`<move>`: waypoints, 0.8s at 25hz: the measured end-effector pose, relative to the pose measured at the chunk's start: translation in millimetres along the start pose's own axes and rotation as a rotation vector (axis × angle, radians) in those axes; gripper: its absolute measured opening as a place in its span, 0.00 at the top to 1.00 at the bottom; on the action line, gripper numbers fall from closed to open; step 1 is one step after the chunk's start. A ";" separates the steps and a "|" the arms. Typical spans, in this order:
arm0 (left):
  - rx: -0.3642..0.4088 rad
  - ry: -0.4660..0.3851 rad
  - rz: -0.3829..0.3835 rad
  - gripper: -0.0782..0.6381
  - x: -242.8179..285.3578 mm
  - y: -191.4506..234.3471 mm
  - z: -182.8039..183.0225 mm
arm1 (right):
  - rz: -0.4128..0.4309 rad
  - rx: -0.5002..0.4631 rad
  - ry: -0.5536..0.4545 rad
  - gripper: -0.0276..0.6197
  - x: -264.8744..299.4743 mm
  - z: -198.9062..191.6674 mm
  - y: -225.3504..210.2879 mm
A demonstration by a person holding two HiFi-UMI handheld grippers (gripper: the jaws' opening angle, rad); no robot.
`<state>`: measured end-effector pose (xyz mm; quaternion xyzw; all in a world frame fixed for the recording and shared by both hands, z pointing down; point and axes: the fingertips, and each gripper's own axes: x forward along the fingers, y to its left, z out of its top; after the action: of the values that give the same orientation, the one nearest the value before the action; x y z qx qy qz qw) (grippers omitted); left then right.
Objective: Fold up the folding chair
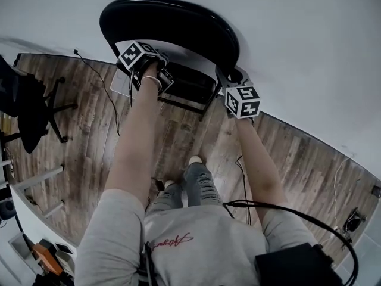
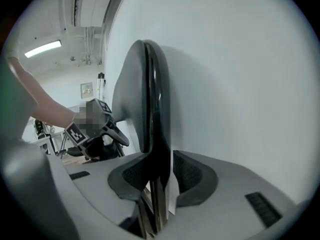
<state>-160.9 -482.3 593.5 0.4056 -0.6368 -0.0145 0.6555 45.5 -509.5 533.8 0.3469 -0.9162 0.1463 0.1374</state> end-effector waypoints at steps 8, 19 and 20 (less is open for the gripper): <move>0.190 0.130 -0.161 0.45 -17.8 -2.2 4.4 | -0.032 0.055 -0.005 0.75 -66.7 -18.7 21.1; 0.881 -0.429 -0.095 0.82 -148.1 19.4 -65.2 | 0.031 -0.014 -0.093 0.75 -117.4 6.5 137.7; 0.913 -0.488 -0.117 0.82 -166.3 16.2 -78.9 | 0.043 -0.015 -0.110 0.77 -121.4 13.8 149.8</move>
<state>-133.5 -341.9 476.6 0.6701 -0.6887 0.1339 0.2422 29.8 -334.9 452.4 0.3335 -0.9307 0.1232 0.0864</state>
